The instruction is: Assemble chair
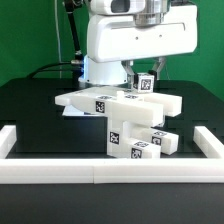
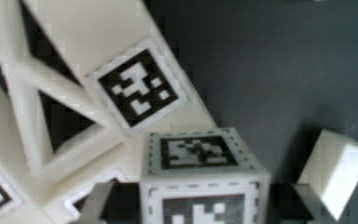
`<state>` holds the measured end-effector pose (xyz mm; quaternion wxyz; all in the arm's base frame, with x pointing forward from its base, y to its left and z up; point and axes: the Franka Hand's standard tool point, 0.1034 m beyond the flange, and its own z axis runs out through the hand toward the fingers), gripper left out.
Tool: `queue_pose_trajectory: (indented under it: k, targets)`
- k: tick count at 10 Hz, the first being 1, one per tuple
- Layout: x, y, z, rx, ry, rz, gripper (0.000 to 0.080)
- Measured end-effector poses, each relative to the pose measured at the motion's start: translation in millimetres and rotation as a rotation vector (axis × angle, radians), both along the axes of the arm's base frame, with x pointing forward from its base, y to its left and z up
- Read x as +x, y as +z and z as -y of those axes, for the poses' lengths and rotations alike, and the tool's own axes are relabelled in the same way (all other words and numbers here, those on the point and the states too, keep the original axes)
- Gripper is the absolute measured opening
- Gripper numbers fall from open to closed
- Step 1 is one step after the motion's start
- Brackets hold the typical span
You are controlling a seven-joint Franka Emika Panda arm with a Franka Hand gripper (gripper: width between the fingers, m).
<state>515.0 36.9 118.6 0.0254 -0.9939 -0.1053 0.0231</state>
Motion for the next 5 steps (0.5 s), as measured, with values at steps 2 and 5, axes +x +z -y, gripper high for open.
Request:
queue_pose_trajectory:
  k: [2, 5]
  targets:
    - [0.0, 0.0, -0.1, -0.005, -0.104, -0.005, 0.0287]
    - [0.0, 0.0, -0.4, -0.012, -0.289, -0.013, 0.0287]
